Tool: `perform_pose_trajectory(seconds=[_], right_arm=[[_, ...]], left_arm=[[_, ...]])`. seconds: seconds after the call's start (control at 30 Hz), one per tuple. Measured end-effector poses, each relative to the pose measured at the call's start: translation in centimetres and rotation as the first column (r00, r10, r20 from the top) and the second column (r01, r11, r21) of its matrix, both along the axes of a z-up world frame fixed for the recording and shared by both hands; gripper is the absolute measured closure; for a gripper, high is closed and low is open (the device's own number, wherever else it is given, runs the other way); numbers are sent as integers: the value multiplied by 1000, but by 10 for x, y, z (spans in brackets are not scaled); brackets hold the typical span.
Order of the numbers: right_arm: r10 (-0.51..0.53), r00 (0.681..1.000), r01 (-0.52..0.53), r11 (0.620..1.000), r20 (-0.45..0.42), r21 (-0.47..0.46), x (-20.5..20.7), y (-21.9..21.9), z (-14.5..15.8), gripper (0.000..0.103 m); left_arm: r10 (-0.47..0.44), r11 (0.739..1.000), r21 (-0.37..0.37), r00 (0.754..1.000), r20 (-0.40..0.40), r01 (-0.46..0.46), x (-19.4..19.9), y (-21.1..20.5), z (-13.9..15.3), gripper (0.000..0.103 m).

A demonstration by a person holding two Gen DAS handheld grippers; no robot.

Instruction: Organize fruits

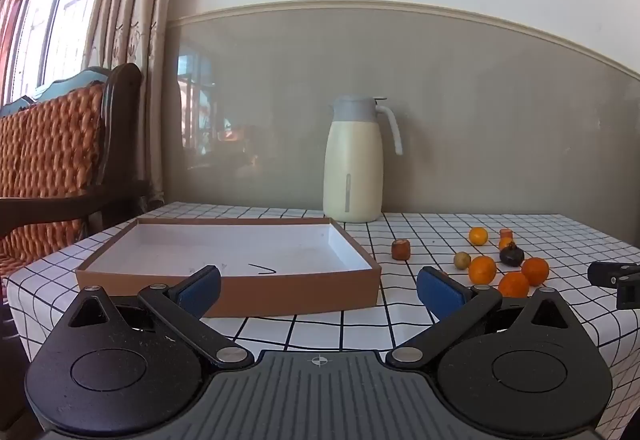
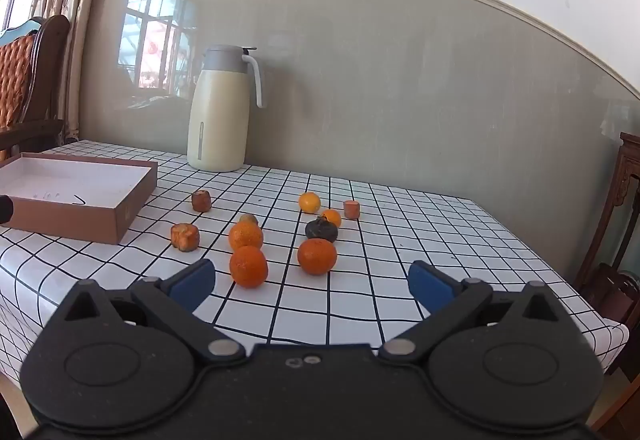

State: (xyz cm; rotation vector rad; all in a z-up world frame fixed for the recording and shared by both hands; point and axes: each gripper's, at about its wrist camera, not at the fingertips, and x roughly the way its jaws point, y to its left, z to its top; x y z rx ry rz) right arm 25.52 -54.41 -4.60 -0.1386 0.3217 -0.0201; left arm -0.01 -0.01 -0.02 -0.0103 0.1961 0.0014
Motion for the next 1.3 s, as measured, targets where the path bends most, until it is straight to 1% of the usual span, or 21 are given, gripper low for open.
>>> perform_pose_trajectory(seconds=[0.07,0.23,0.67,1.3], right_arm=[[2,1000,-2,1000,-1,-1,0,0,0,6],[8,1000,-8,1000,2,-6,-1,0,1,6],[8,1000,-8,1000,5,-14,-1,0,1,6],[7,1000,-7,1000,4,-18,-1,0,1,6]], left_arm=[[2,1000,8,1000,17,-2,-1,0,0,0],[0,1000,-6,1000,16,0,-3,3,3,0],[-9,1000,30,1000,18,9,-3,-4,3,0],[-16,999,42,1000,20,15,-3,-4,2,0]])
